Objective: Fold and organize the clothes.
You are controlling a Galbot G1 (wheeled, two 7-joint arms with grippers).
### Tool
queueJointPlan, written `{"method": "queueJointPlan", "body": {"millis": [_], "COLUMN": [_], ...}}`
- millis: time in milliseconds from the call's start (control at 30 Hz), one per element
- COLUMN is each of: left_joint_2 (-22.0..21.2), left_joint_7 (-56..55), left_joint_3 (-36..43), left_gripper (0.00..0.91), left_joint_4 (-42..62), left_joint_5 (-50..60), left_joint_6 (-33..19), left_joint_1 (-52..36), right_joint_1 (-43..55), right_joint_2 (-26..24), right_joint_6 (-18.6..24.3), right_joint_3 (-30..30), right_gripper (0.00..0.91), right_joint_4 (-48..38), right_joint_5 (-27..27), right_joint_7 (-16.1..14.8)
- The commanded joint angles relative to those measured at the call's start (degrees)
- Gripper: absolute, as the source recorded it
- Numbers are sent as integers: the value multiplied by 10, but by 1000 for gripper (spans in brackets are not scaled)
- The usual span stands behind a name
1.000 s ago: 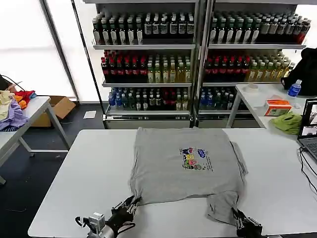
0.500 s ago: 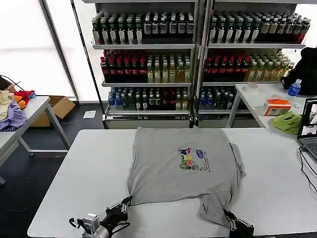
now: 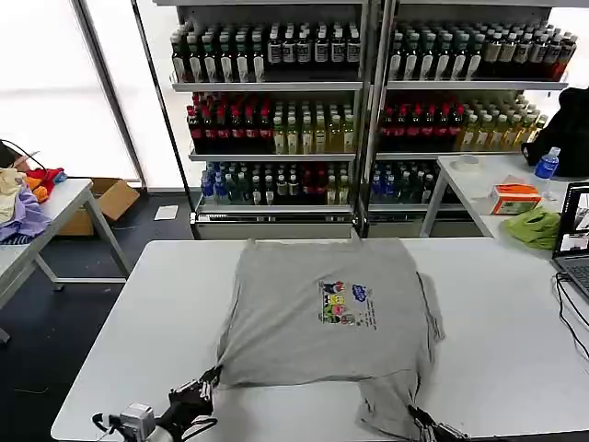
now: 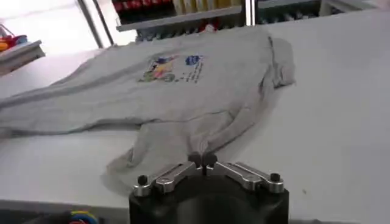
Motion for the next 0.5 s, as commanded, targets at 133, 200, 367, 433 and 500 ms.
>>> {"method": "queueJointPlan", "body": {"millis": [133, 200, 367, 433, 500], "left_joint_2": [5, 10, 19, 26, 35], "left_joint_7": [6, 9, 9, 4, -4], "left_joint_3": [-92, -98, -97, -92, -81], "left_gripper": [10, 0, 10, 10, 10], "left_joint_4": [-69, -82, -98, -96, -87], "left_joint_5": [0, 2, -13, -16, -35], "left_joint_6": [25, 35, 34, 35, 40], "left_joint_1": [115, 119, 106, 87, 55], "right_joint_1": [-47, -40, -24, -3, 25], "right_joint_2": [-25, -32, -27, -17, -9], "right_joint_6": [-13, -5, 51, 76, 87], "right_joint_3": [22, 20, 12, 7, 3], "right_gripper": [0, 0, 0, 0, 0], "right_joint_4": [20, 22, 27, 23, 20], "right_joint_5": [5, 2, 17, 30, 54], "right_joint_7": [-47, -70, -60, -45, -34]}}
